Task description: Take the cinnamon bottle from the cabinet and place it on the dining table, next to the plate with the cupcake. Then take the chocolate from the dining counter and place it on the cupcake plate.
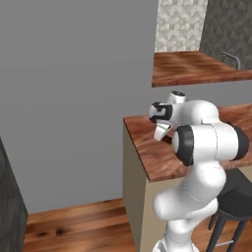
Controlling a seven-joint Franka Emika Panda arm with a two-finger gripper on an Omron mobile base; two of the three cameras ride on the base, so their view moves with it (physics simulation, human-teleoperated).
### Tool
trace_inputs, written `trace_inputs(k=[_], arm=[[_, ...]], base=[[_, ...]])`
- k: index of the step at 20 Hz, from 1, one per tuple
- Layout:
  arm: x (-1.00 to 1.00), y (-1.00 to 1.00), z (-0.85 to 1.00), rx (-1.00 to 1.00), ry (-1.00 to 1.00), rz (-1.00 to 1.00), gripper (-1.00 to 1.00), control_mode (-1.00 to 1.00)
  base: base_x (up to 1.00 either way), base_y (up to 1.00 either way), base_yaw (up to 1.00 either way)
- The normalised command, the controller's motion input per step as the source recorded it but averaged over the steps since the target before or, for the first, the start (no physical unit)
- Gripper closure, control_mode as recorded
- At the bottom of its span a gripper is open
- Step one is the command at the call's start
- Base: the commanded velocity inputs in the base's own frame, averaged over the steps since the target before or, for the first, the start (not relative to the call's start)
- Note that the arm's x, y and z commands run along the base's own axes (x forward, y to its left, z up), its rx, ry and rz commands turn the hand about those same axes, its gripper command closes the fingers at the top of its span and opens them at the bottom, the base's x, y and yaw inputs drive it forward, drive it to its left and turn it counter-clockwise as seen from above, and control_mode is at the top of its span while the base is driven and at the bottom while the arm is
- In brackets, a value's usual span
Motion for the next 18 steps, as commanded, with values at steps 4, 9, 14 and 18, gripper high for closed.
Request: trace_inputs(k=[4, 9, 14, 18], arm=[[-0.18, -0.25, 0.97, -0.09, 0.0, -0.05, 1.0, -1.0], [-0.19, -0.34, 0.91, -0.15, 0.0, -0.02, 1.0, -1.0], [-0.19, -0.66, 0.65, -0.16, 0.0, 0.0, 1.0, -1.0], [-0.14, -0.89, 0.38, -0.16, 0.0, 0.0, 1.0, -1.0]], base=[[0.0, 0.0, 0.0], [0.0, 0.0, 0.0], [0.0, 0.0, 0.0], [0.0, 0.0, 0.0]])
